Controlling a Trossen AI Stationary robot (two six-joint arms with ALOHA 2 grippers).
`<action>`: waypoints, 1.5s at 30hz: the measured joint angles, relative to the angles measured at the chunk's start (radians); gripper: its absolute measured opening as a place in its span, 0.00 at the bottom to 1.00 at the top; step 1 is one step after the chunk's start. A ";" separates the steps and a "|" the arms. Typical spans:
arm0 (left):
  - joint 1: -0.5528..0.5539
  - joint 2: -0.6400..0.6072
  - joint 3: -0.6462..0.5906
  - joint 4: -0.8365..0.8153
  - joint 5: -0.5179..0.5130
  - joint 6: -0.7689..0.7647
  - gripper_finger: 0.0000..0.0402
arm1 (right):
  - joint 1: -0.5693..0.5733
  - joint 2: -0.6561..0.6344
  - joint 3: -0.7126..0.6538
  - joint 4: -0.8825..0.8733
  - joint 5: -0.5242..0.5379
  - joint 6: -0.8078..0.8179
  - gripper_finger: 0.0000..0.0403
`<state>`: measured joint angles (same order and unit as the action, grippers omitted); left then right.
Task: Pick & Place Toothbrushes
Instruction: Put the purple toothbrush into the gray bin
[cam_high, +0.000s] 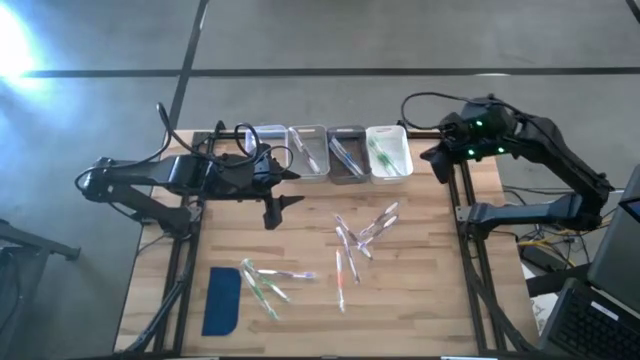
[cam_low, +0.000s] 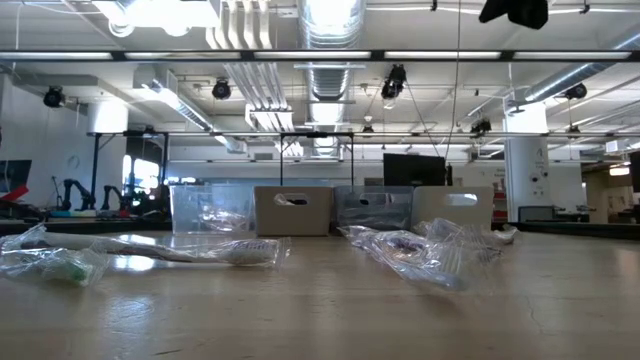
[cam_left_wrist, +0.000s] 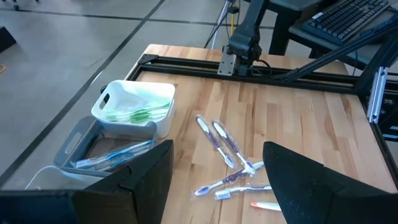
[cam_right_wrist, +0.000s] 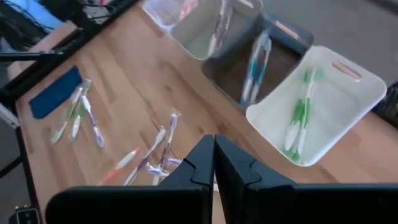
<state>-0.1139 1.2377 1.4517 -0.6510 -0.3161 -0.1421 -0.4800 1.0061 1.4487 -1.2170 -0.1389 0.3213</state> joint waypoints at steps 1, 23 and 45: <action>0.000 0.000 0.000 0.000 0.000 0.000 0.63 | 0.006 -0.014 0.000 0.000 0.000 -0.013 0.02; 0.002 0.003 0.000 0.000 -0.065 -0.100 0.63 | 0.024 -0.162 0.000 -0.051 0.006 -0.405 0.02; 0.003 -0.014 0.000 -0.319 0.039 -0.094 0.63 | 0.024 -0.145 -0.004 -0.134 0.031 -0.561 0.02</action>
<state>-0.1112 1.2236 1.4517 -0.9702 -0.2772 -0.2359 -0.4564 0.8607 1.4445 -1.3514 -0.1083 -0.2398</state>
